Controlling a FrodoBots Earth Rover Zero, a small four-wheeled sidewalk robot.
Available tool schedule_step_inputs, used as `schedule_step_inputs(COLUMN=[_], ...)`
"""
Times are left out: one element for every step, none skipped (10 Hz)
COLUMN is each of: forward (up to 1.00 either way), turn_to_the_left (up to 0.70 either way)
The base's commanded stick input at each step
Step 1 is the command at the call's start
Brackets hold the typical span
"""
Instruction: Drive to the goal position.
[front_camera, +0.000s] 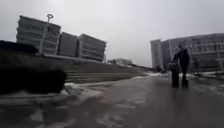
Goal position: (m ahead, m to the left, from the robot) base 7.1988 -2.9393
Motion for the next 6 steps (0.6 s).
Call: schedule_step_inputs(forward=[1.00, 1.00, 1.00, 1.00, 1.00, 1.00], turn_to_the_left=[0.00, 0.00, 0.00, 0.00, 0.00, 0.00])
